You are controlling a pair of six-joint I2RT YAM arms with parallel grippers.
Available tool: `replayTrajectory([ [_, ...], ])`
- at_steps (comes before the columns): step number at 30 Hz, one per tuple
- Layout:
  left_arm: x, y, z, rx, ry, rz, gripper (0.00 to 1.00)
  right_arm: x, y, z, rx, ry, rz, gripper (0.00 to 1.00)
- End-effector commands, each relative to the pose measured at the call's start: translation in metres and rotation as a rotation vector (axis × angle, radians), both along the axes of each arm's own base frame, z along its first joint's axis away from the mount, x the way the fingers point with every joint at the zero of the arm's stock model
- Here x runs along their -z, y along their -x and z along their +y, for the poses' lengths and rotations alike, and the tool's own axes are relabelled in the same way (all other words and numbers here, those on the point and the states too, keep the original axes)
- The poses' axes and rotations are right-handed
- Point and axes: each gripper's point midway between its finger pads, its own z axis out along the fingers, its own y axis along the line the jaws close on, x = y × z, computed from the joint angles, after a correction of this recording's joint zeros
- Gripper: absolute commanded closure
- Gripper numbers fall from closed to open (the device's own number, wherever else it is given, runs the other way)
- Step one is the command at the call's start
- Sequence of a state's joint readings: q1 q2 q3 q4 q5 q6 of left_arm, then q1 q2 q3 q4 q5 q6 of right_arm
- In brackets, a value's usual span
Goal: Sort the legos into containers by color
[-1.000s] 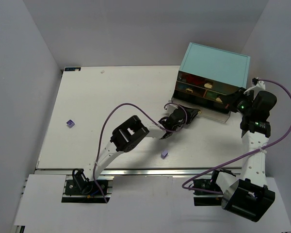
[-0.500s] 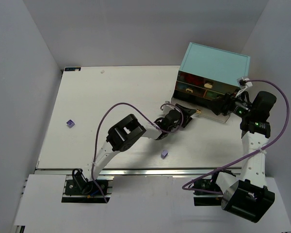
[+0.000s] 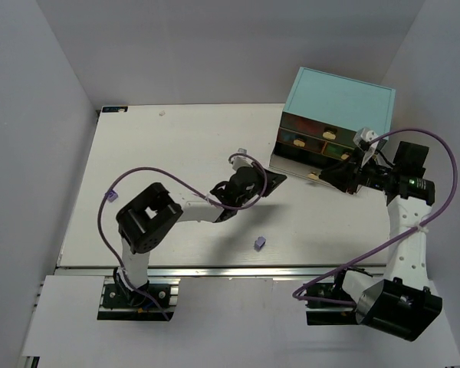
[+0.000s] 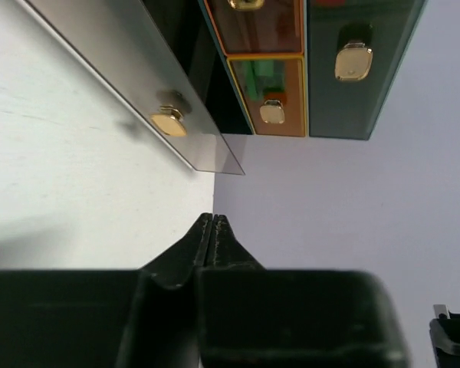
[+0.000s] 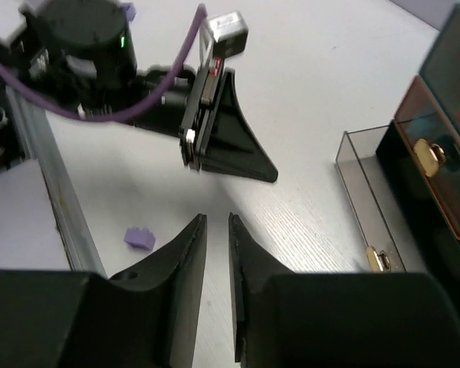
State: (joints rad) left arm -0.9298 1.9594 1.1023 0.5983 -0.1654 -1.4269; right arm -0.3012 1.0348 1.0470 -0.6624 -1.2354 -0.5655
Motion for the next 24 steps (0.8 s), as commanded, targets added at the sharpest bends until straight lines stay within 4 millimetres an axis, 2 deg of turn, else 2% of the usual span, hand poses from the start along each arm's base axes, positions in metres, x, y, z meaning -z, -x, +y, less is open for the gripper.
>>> replayTrajectory([
  [1,-0.018,0.003,0.031,0.006,-0.089,-0.057,1.0,0.011,0.03,0.015,-0.16,0.075,-0.062,0.76],
  [2,-0.013,0.004,0.041,0.01,-0.132,-0.052,1.0,0.013,0.03,0.017,-0.215,0.147,-0.174,0.69],
  [3,-0.016,0.008,0.045,0.023,-0.156,-0.065,1.0,0.021,0.034,0.018,-0.248,0.175,-0.184,0.65],
  [4,-0.03,0.007,0.058,0.025,-0.194,-0.125,1.0,0.035,0.041,0.021,-0.292,0.217,-0.154,0.61],
  [5,-0.015,0.007,0.076,0.019,-0.278,-0.101,1.0,0.043,0.044,0.025,-0.343,0.259,-0.188,0.53],
  [6,-0.015,0.004,0.091,-0.008,-0.347,-0.12,1.0,0.056,0.05,0.03,-0.392,0.286,-0.198,0.48],
  [7,-0.029,0.004,0.107,-0.039,-0.374,-0.13,1.0,0.069,0.053,0.028,-0.426,0.349,-0.205,0.44],
  [8,-0.016,0.008,0.126,-0.044,-0.472,-0.084,1.0,0.078,0.055,0.028,-0.46,0.379,-0.22,0.41],
  [9,-0.02,-0.003,0.15,-0.101,-0.539,-0.095,1.0,0.089,0.063,0.038,-0.541,0.401,-0.241,0.36],
  [10,-0.006,0.004,0.174,-0.106,-0.647,-0.034,1.0,0.101,0.064,0.036,-0.572,0.435,-0.216,0.34],
  [11,-0.02,0.004,0.188,-0.125,-0.673,-0.05,0.81,0.107,0.062,0.034,-0.578,0.456,-0.207,0.32],
  [12,-0.03,-0.002,0.205,-0.136,-0.735,-0.076,0.67,0.116,0.072,0.049,-0.683,0.463,-0.215,0.31],
  [13,-0.033,-0.004,0.22,-0.164,-0.787,-0.074,0.51,0.126,0.073,0.049,-0.704,0.491,-0.197,0.31],
  [14,-0.031,0.005,0.237,-0.154,-0.855,-0.038,0.3,0.132,0.069,0.056,-0.735,0.514,-0.228,0.3],
  [15,-0.039,0.002,0.25,-0.162,-0.899,-0.047,0.26,0.14,0.067,0.058,-0.749,0.529,-0.218,0.3],
  [16,-0.035,0.009,0.264,-0.146,-0.957,-0.012,0.21,0.149,0.067,0.07,-0.807,0.567,-0.259,0.29],
  [17,-0.032,0.012,0.273,-0.14,-0.991,0.011,0.19,0.155,0.072,0.071,-0.832,0.58,-0.238,0.28],
  [18,-0.033,0.009,0.286,-0.156,-1.015,0.041,0.15,0.163,0.062,0.074,-0.831,0.611,-0.24,0.28],
  [19,-0.02,0.021,0.301,-0.13,-1.074,0.12,0.14,0.168,0.068,0.088,-0.889,0.617,-0.26,0.27],
  [21,-0.012,0.028,0.316,-0.138,-1.104,0.207,0.12,0.179,0.061,0.098,-0.917,0.642,-0.27,0.19],
  [22,-0.005,0.034,0.329,-0.144,-1.124,0.257,0.11,0.183,0.062,0.106,-0.931,0.658,-0.253,0.17],
  [24,-0.005,0.041,0.339,-0.159,-1.09,0.279,0.1,0.192,0.062,0.123,-0.977,0.681,-0.281,0.14],
])
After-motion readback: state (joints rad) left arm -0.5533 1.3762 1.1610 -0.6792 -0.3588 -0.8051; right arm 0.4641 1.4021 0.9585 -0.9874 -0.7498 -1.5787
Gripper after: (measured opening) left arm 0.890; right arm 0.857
